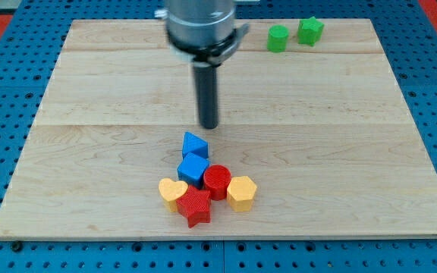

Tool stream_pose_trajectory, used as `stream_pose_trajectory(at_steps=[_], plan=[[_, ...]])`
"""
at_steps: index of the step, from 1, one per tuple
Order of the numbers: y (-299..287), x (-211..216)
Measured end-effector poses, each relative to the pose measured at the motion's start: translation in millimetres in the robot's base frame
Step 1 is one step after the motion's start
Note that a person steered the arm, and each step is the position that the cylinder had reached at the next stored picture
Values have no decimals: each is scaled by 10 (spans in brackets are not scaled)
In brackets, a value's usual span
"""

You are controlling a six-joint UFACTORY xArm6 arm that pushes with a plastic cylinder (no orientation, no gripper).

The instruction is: Push the green blocks to the center of the board

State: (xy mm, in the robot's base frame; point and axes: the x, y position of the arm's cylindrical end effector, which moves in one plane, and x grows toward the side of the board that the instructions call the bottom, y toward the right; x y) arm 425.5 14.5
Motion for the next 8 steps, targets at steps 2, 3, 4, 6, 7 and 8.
stream_pose_trajectory(at_steps=[2, 3, 4, 6, 7, 8], plan=[[1702, -1099], [2335, -1882], [2630, -2328], [848, -2115], [575, -1941], [667, -2233]])
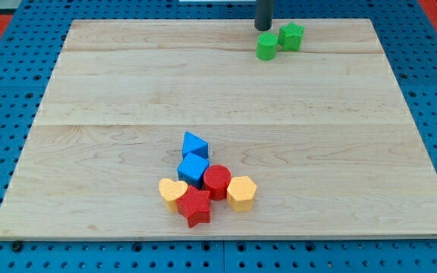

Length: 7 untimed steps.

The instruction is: Push the green blocks to the center of the board

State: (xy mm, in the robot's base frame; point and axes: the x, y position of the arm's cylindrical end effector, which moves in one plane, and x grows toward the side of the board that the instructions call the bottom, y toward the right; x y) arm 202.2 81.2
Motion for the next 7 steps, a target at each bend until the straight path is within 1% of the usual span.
stream_pose_trajectory(at_steps=[1, 2, 3, 4, 5, 6, 7], plan=[[97, 243], [129, 730], [-54, 1104], [309, 1126], [-386, 1079], [-670, 1355], [-382, 1391]])
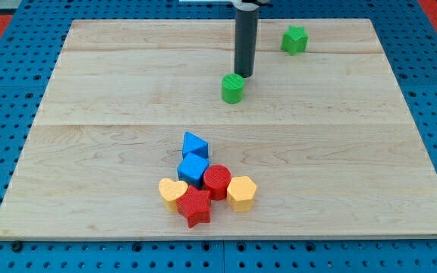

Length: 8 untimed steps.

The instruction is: Push the green blocks to the center of the board

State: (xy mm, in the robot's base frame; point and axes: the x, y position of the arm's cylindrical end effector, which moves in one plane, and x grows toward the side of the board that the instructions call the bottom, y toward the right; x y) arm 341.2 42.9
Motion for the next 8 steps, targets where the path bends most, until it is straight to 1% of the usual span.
stream_pose_trajectory(at_steps=[1, 2, 3, 4, 5, 6, 8], plan=[[-345, 294], [-259, 305], [-207, 936], [-302, 875], [-674, 664], [-552, 602], [1487, -89]])
